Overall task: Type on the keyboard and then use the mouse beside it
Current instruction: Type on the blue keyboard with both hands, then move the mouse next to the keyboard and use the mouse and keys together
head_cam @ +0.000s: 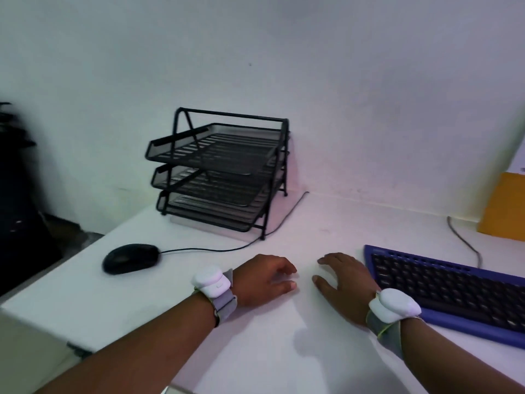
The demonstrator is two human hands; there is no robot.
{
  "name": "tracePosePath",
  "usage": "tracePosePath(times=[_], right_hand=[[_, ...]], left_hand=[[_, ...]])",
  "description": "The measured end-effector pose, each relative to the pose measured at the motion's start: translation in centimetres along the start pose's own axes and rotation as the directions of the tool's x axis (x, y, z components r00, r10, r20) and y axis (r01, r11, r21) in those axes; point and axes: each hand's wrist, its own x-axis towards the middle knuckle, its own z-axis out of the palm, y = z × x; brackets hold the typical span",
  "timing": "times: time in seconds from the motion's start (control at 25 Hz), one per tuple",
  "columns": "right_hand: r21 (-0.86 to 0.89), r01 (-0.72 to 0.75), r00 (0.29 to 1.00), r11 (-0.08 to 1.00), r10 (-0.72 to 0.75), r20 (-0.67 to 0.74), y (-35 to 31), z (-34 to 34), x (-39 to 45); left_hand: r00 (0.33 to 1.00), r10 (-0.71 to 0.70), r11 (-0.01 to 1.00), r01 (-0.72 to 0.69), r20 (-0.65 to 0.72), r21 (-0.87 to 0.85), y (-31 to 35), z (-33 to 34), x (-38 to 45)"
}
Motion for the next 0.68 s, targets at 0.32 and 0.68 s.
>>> tracePosePath(times=[0.32,0.68], right_hand=[[0.104,0.21,0.977,0.972,-0.213,0.022,-11.4,6.0,4.4],[0.11,0.353,0.933,0.929,-0.358,0.027,-19.9,9.1,8.5]], left_hand=[[0.977,-0.072,0.994,0.088,-0.198,0.071,-8.6,-6.1,-7.3],[0.898,-0.166,0.946,0.262,-0.408,0.191,-15.6,-10.9,-11.5]])
